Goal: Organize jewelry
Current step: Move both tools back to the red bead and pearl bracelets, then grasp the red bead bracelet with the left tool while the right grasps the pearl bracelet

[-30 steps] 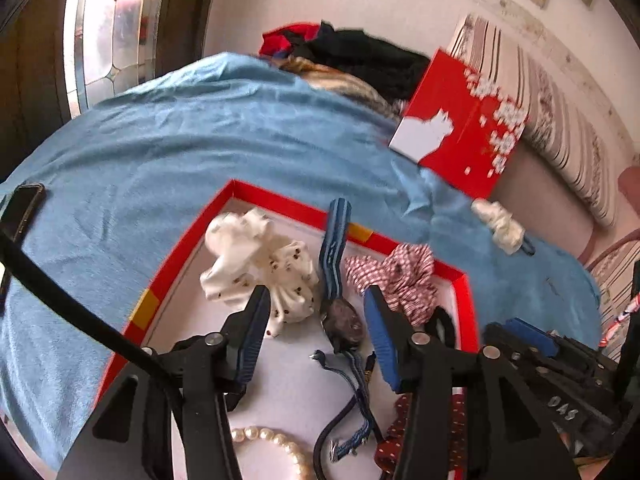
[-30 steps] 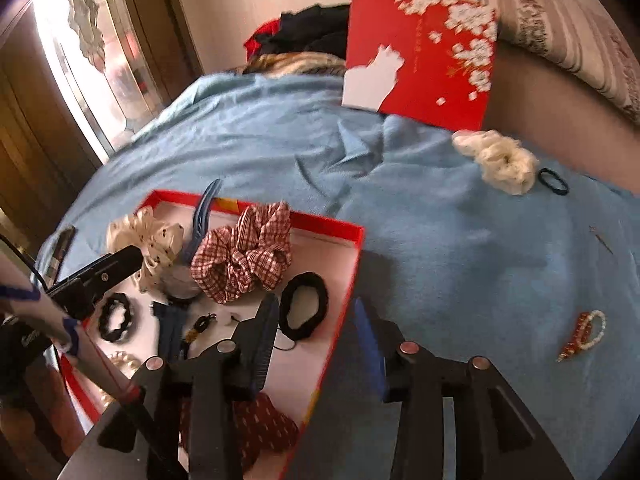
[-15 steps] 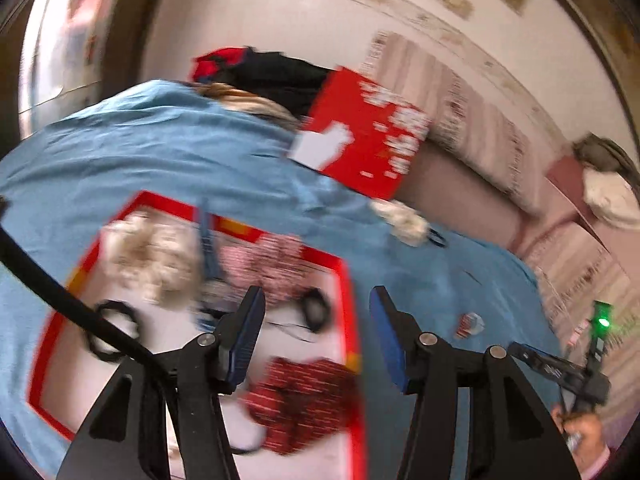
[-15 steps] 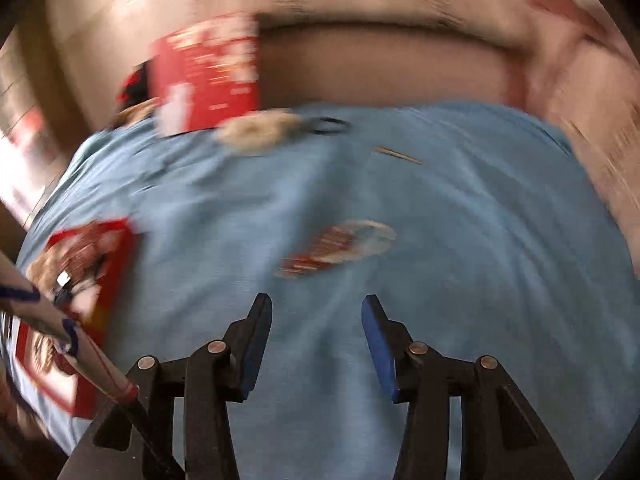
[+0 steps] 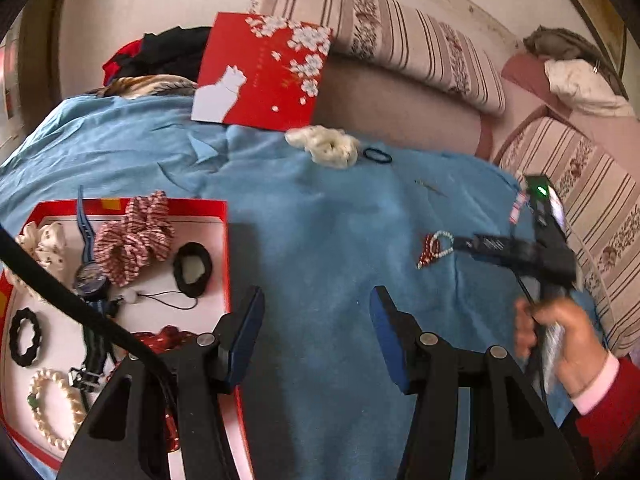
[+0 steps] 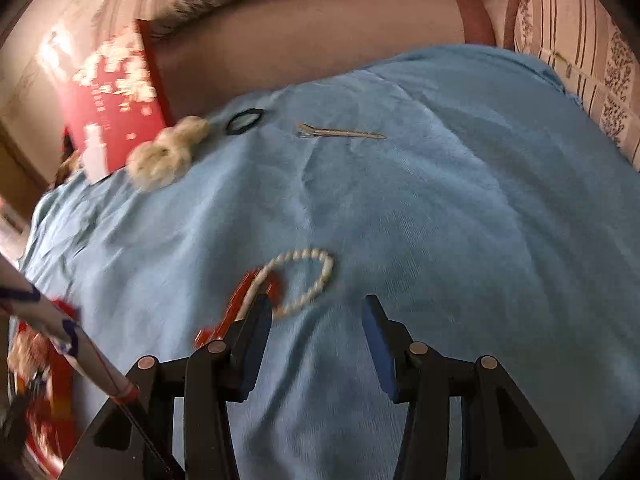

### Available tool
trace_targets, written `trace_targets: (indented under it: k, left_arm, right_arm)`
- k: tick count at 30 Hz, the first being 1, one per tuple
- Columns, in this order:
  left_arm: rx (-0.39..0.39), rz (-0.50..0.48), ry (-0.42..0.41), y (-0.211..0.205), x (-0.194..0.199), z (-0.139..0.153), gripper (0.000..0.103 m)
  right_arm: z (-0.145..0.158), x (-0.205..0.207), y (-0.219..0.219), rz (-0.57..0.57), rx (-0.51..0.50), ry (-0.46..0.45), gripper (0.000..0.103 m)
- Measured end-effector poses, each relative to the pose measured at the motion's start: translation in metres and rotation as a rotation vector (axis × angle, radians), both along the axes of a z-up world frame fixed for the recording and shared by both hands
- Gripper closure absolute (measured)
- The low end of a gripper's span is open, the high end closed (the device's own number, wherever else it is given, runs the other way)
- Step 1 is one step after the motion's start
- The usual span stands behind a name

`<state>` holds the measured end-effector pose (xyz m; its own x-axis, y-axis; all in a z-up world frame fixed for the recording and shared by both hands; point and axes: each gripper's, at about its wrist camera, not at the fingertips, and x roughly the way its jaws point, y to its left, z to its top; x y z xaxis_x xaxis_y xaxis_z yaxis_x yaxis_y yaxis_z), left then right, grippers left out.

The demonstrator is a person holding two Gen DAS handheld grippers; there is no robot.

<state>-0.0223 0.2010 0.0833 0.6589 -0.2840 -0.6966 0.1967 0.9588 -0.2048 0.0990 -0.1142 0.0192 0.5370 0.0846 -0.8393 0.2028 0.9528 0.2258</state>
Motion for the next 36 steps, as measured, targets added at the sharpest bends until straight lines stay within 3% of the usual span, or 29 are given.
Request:
trace_targets:
  k: [2, 3, 4, 5, 10, 14, 17, 24, 29, 32, 36]
  left_arm:
    - [0.008, -0.004, 0.011, -0.003, 0.005, -0.004, 0.050]
    - [0.009, -0.003, 0.015, -0.004, 0.006, -0.005, 0.050]
    - [0.010, -0.001, 0.019, -0.005, 0.008, -0.006, 0.050]
    - [0.008, 0.000, 0.025, -0.005, 0.009, -0.008, 0.050]
    - [-0.001, -0.005, 0.050, -0.009, 0.010, -0.013, 0.050]
    - [0.013, -0.012, 0.056, -0.016, 0.006, -0.016, 0.050]
    - [-0.003, -0.036, 0.083, -0.025, 0.002, -0.021, 0.050]
    - [-0.049, -0.065, 0.211, -0.064, 0.030, -0.033, 0.050]
    - [0.014, -0.125, 0.222, -0.120, 0.076, -0.039, 0.050]
    - [0.014, -0.185, 0.244, -0.156, 0.107, -0.045, 0.050]
    - [0.100, -0.250, 0.256, -0.194, 0.132, -0.058, 0.061]
  right_arm:
    - [-0.011, 0.015, 0.000, 0.002, 0.000, 0.023, 0.058]
    - [-0.011, 0.017, 0.002, 0.007, -0.024, 0.011, 0.067]
    - [-0.011, 0.018, 0.003, 0.024, -0.027, 0.009, 0.086]
    - [-0.010, 0.017, 0.001, 0.047, 0.005, 0.014, 0.095]
    - [-0.001, -0.030, -0.018, 0.114, 0.140, 0.024, 0.097]
    - [0.007, -0.092, -0.031, 0.124, 0.057, -0.005, 0.097]
    - [0.007, -0.113, -0.041, 0.098, -0.018, 0.002, 0.096]
    - [0.007, -0.106, -0.054, 0.099, 0.043, -0.016, 0.096]
    - [-0.007, -0.098, -0.044, 0.137, 0.032, 0.022, 0.096]
    - [-0.006, -0.099, -0.047, 0.149, 0.041, 0.011, 0.096]
    - [-0.008, -0.096, -0.054, 0.140, 0.092, 0.010, 0.096]
